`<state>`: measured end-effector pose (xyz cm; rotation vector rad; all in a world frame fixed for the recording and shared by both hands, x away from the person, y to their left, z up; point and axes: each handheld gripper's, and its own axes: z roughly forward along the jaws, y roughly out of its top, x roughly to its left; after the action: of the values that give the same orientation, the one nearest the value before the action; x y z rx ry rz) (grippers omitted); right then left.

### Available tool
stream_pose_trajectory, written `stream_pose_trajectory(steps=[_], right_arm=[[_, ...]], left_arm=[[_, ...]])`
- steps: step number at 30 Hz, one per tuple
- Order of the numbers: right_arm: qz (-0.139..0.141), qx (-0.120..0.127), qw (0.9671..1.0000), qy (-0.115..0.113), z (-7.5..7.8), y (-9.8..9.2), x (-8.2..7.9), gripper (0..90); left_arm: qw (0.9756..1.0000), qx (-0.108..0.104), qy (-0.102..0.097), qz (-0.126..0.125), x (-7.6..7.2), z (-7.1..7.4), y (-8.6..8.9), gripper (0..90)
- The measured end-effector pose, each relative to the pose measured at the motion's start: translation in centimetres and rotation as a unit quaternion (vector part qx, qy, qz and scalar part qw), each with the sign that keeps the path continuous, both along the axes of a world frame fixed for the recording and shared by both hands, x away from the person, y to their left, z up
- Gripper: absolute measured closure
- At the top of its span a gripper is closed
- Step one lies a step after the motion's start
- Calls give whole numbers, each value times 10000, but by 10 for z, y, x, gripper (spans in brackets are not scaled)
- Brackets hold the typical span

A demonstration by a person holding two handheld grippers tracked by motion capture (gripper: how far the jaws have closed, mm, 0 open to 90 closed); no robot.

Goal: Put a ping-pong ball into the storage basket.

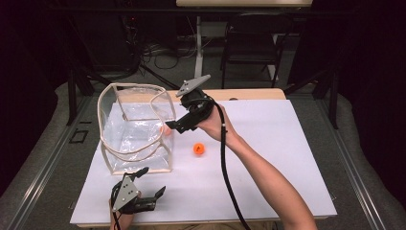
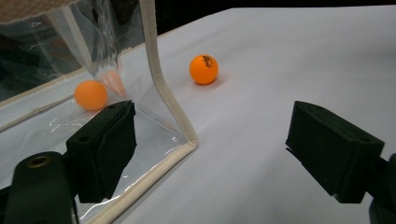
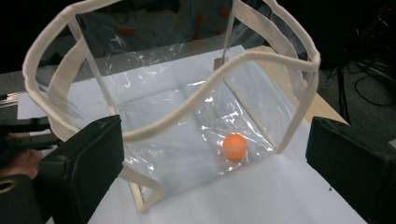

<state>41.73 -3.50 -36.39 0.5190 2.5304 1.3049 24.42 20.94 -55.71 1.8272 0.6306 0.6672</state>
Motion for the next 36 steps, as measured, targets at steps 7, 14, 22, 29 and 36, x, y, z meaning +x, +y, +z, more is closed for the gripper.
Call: stream_pose_trajectory(steps=[7, 14, 22, 29, 36], right_arm=[[-165, 26, 9998, 98, -14, -23, 1, 39], [-171, 89, 9996, 199, -37, -40, -2, 37], [-251, 98, 9992, 287, -61, -55, -10, 36], [-309, 141, 9986, 396, -81, -63, -16, 32], [-332, 164, 9980, 514, -98, -71, -22, 29]], left_arm=[[10000, 17, -16, -14, -1, 1, -1, 157], [10000, 6, 27, 12, 1, -1, 1, 157], [10000, 4, -3, -4, 0, 0, 0, 157], [10000, 19, 12, -27, 0, 0, -2, 157], [10000, 19, -8, -1, -2, 0, 0, 157]])
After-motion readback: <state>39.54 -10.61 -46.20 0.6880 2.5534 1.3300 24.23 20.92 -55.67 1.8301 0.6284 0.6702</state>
